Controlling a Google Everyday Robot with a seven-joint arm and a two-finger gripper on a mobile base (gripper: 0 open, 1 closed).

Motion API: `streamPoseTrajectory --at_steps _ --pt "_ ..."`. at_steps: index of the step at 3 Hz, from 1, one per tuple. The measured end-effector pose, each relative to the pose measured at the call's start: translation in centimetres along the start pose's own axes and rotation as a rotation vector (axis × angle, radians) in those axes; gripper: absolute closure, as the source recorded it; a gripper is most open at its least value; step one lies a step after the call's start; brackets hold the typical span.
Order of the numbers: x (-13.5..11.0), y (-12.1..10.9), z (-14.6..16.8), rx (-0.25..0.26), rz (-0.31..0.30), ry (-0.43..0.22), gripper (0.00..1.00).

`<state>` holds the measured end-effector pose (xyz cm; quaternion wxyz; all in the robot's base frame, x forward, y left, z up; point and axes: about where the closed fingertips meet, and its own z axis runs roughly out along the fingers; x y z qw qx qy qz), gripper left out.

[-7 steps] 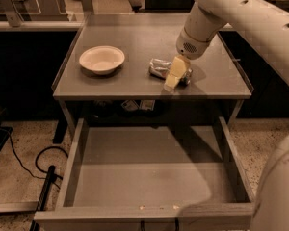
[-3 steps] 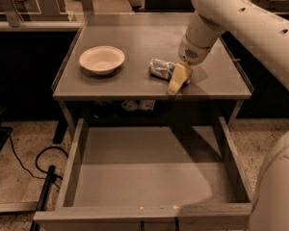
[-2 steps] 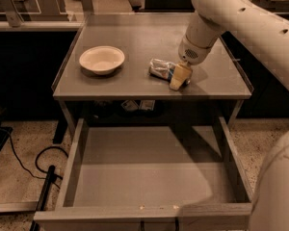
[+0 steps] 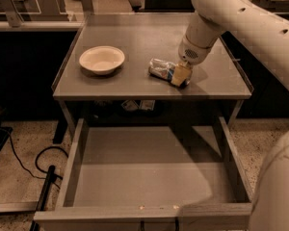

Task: Place redbull can into top drawer

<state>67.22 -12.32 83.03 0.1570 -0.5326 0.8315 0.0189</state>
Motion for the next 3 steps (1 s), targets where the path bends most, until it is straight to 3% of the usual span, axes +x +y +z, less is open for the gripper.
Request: streamPoseTrajectory --at_steps 1,2,3 --pt "0.1 0.8 -1.0 0.002 -0.019 -0.010 1.00" --pt "1.1 2.4 -3.5 0.019 -0.029 -0.019 1.00" --pt "4.3 6.5 -6.7 -0.014 -0.003 -0.015 1.00"
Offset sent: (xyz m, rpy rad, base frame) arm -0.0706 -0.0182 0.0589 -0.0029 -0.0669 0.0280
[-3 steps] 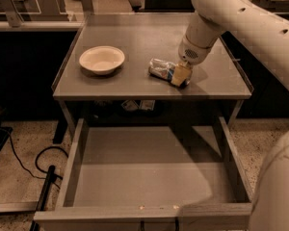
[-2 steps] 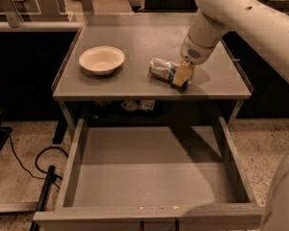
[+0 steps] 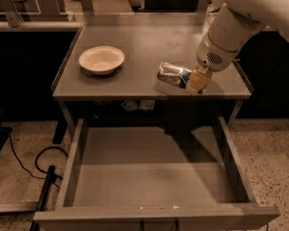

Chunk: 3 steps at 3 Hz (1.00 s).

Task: Place redbull can into top drawer

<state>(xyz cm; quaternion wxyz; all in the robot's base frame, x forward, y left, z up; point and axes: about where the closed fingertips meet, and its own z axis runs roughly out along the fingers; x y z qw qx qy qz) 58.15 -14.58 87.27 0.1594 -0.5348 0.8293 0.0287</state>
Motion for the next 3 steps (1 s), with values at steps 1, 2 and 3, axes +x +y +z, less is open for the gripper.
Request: streamPoseTrajectory --at_steps 1,2,3 --pt "0.0 0.0 0.0 0.000 0.000 0.000 1.00" --pt "1.3 2.9 1.1 -0.055 0.013 0.019 1.00" --pt "3.4 7.5 4.8 -0.151 0.068 0.080 1.00"
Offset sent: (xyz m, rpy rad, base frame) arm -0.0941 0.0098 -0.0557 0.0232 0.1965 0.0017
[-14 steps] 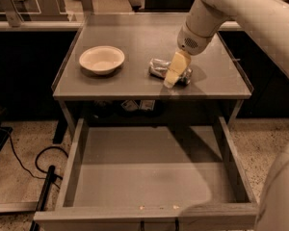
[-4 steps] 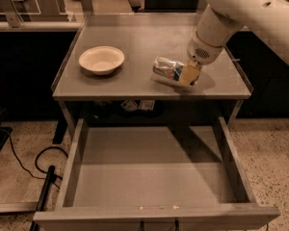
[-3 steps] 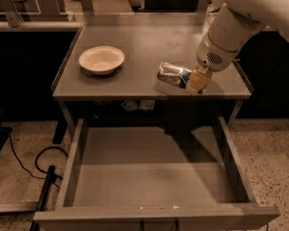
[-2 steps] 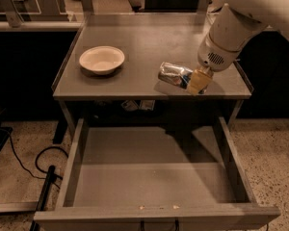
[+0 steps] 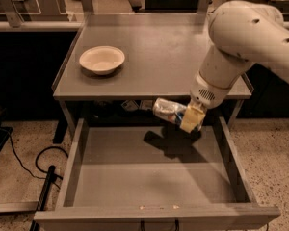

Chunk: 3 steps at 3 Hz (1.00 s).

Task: Place redbull can into top drawer

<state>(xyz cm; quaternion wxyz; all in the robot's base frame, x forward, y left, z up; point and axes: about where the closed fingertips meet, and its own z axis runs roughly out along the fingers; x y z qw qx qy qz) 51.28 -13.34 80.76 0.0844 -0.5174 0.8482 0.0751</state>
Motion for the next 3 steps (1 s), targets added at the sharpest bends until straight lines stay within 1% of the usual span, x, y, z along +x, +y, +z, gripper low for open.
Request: streamPoseTrajectory --at_steps 1,2,3 --pt "0.8 0.7 1.1 -0.021 0.007 0.025 1.00" --pt "0.8 0.7 1.1 -0.021 0.007 0.025 1.00" --pt "1.2 1.3 2.7 -0.068 0.017 0.018 1.00"
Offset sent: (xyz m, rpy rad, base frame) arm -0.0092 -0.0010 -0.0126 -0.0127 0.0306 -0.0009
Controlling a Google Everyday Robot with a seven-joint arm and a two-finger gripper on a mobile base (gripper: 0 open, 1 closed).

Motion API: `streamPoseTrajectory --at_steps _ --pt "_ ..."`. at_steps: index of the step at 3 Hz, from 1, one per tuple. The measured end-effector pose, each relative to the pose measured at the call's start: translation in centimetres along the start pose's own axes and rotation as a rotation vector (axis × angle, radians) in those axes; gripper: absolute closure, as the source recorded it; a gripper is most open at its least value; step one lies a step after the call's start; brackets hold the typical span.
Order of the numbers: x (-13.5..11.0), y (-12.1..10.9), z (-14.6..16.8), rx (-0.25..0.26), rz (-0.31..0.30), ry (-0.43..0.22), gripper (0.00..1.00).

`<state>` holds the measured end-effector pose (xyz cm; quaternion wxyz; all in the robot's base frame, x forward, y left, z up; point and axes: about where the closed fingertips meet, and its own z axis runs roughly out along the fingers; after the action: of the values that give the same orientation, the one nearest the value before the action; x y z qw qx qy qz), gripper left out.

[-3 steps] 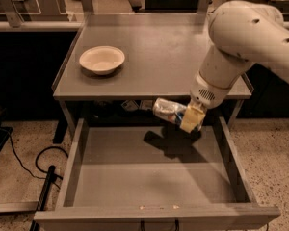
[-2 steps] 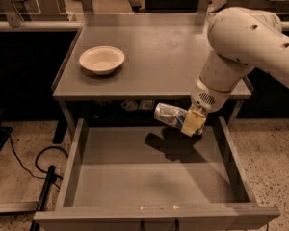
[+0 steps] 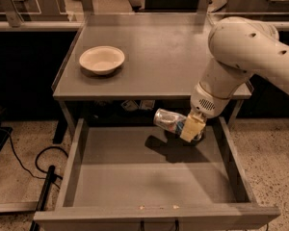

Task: Place redbull can into top drawer

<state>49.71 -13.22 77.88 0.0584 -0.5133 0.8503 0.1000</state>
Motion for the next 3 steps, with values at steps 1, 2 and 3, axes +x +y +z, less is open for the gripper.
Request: streamPoseTrajectory --at_steps 1,2,3 --pt "-0.5 1.7 6.3 -0.092 0.017 -0.001 1.00" --pt "-1.3 3.7 11.8 -0.159 0.004 0.004 1.00" --pt "-1.8 5.6 15.5 -0.221 -0.006 0.003 1.00"
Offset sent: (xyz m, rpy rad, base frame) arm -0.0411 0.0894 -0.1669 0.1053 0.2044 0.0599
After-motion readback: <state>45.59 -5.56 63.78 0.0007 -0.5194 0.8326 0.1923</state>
